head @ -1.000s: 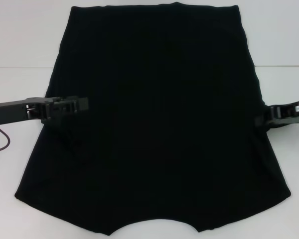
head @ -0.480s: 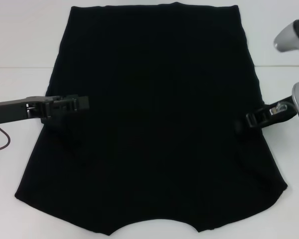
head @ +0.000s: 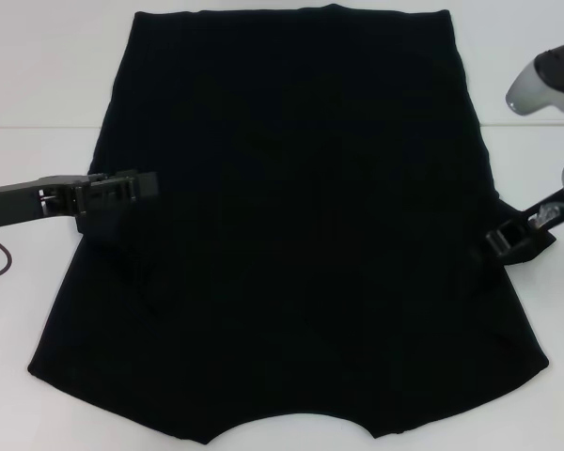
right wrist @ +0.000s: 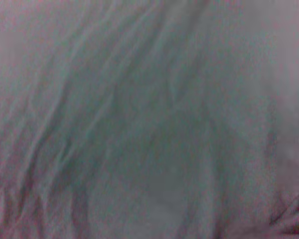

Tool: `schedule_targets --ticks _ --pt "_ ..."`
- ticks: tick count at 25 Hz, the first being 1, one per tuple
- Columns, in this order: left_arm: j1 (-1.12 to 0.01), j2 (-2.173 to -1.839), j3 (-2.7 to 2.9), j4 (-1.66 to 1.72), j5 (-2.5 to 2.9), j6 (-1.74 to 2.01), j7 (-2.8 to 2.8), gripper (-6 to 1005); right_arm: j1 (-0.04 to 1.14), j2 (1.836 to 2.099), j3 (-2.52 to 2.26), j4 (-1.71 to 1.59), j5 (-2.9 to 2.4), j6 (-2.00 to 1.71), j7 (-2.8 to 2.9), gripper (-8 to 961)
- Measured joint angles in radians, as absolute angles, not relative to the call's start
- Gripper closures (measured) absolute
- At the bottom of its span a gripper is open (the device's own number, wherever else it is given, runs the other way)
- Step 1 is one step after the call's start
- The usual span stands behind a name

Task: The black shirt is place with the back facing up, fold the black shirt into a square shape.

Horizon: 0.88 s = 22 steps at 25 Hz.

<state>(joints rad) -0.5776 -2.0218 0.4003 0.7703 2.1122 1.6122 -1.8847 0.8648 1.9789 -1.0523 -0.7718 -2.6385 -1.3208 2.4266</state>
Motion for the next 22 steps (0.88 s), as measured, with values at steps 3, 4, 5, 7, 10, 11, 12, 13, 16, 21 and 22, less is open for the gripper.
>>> schedule_targets --ticks 3,4,5,7,10,11,12,13,16,21,22 --pt "-0.578 -2.022 0.400 0.770 2.112 1.612 -1.884 509 0.863 1.978 -1.040 -0.809 -2.641 -1.330 2.439 877" --pt "-0.578 -2.022 0.400 0.770 2.112 1.612 -1.884 509 0.864 1.978 -1.034 -0.815 -2.640 -1.330 2.441 865" --pt "-0.578 -2.022 0.400 0.770 2.112 1.612 -1.884 509 0.867 1.978 -1.028 -0.816 -2.639 -1.330 2.441 853" --pt "-0.578 -2.022 0.400 0.770 2.112 1.612 -1.884 509 0.877 1.979 -1.024 -0.813 -2.639 -1.331 2.439 829" --pt "-0.578 -2.023 0.400 0.770 2.112 1.612 -1.885 509 0.888 1.986 -1.033 -0.798 -2.642 -1.326 2.437 772" --pt "-0.577 -2.023 0.400 0.770 2.111 1.612 -1.885 509 0.889 1.988 -1.033 -0.794 -2.643 -1.323 2.437 750" --pt "-0.577 -2.023 0.400 0.768 2.111 1.612 -1.885 509 0.890 1.990 -1.034 -0.791 -2.643 -1.320 2.436 728" --pt "-0.577 -2.022 0.400 0.766 2.111 1.613 -1.885 509 0.890 1.991 -1.034 -0.791 -2.643 -1.315 2.437 705" --pt "-0.577 -2.021 0.400 0.761 2.110 1.614 -1.886 510 0.884 1.988 -1.026 -0.795 -2.650 -1.314 2.452 638" --pt "-0.575 -2.020 0.400 0.761 2.092 1.617 -1.888 510 0.850 1.952 -0.965 -0.833 -2.702 -1.361 2.536 531" --pt "-0.575 -2.020 0.400 0.761 2.090 1.617 -1.888 510 0.843 1.947 -0.941 -0.844 -2.708 -1.375 2.546 510"
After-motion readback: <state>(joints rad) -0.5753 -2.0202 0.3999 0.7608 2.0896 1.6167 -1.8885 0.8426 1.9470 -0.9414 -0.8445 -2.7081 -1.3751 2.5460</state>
